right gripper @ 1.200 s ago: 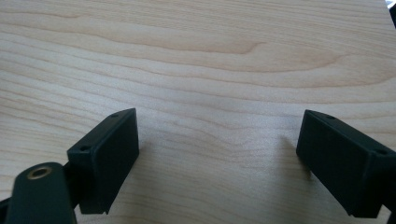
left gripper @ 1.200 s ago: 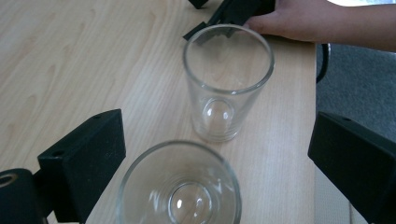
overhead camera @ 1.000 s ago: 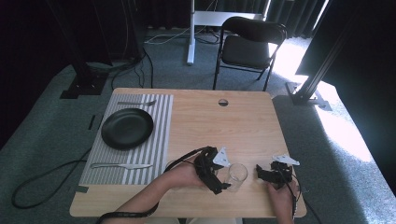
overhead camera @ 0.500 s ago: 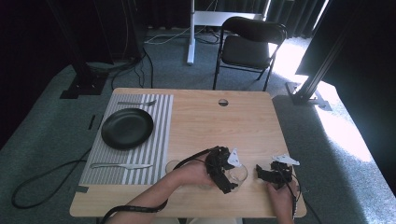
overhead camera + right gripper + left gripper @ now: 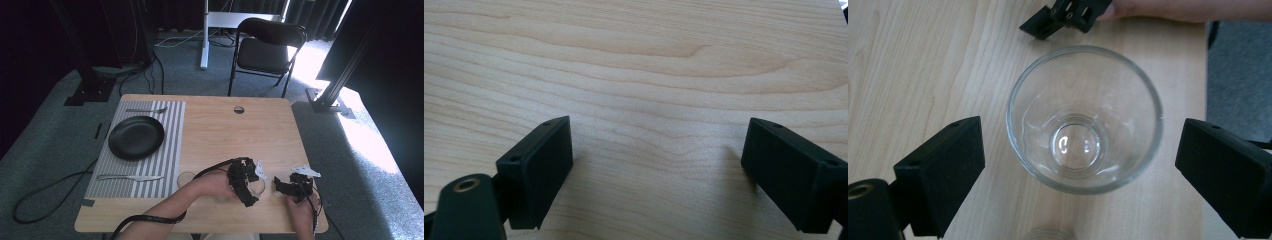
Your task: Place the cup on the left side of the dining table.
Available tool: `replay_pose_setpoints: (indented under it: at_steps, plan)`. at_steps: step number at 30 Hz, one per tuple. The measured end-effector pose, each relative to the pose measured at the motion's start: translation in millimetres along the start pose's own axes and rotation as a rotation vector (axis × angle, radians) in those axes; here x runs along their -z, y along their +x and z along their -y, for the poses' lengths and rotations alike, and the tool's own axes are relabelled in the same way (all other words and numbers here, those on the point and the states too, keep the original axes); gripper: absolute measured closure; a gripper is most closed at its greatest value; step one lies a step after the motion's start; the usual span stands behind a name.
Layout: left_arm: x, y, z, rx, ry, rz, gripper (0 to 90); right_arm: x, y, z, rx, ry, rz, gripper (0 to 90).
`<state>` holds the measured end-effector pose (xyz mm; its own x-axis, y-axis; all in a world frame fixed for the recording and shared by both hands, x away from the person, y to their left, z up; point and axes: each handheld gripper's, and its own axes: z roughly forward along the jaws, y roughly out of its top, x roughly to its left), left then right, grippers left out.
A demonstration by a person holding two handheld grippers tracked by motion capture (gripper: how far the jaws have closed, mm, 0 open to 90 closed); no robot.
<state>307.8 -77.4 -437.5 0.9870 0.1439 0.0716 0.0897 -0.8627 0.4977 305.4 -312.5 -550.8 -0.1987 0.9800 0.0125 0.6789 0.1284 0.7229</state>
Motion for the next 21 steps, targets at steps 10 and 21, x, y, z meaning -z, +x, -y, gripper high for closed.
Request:
replay_pose_setpoints:
  at_steps: [10,21]
  plan:
    - [-11.2,-1.5,-9.9,0.018,0.078,-0.004,14.7,0.0,-0.1,0.0,0.001,0.0,0.0,12.5]
    - [-15.4,-3.2,-18.5,0.055,0.138,-0.03,27.4,0.0,-0.1,0.0,0.001,0.0,0.0,12.5]
